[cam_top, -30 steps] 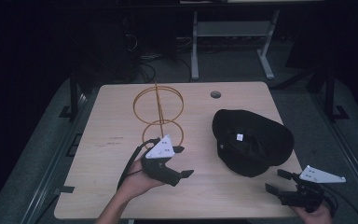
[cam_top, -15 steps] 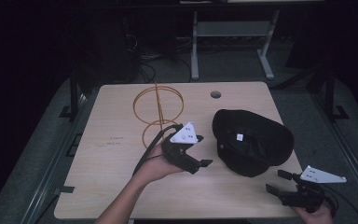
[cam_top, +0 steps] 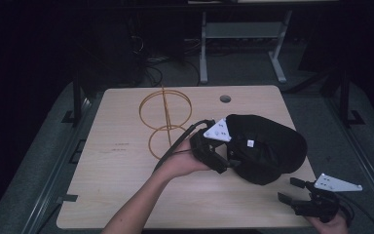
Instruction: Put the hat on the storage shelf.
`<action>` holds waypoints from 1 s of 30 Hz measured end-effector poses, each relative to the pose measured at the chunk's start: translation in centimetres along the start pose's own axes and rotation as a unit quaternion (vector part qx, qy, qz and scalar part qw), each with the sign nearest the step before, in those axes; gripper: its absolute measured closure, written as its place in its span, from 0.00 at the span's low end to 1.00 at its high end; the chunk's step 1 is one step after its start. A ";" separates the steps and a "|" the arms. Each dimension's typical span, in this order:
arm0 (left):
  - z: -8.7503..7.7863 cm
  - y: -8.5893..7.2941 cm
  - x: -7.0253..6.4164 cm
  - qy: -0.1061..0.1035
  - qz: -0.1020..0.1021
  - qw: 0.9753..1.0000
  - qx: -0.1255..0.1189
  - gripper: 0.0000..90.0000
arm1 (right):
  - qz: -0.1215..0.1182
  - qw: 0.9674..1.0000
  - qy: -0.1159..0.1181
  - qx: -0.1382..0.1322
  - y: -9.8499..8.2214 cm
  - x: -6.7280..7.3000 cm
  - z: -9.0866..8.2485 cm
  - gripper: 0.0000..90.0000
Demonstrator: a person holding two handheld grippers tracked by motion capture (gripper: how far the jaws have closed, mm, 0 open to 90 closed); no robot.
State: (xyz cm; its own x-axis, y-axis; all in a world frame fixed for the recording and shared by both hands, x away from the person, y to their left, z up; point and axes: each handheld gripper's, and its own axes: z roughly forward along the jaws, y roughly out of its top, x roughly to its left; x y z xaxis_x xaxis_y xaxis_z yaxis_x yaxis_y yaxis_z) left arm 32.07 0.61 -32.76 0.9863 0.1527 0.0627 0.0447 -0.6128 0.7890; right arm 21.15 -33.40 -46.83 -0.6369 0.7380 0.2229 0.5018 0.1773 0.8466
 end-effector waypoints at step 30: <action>4.2 -5.3 -0.1 0.027 -0.045 0.998 0.027 0.83 | -0.005 1.000 -0.008 -0.008 0.3 0.5 0.4 0.18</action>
State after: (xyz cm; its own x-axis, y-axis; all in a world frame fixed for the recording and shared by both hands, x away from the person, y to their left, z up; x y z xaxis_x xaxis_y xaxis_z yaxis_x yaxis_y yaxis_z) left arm 32.39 0.60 -39.49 0.9681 0.2493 0.0265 0.1427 -0.6350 0.7592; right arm 21.27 -32.71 -46.64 -0.6324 0.7468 0.2058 0.4854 0.1750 0.8566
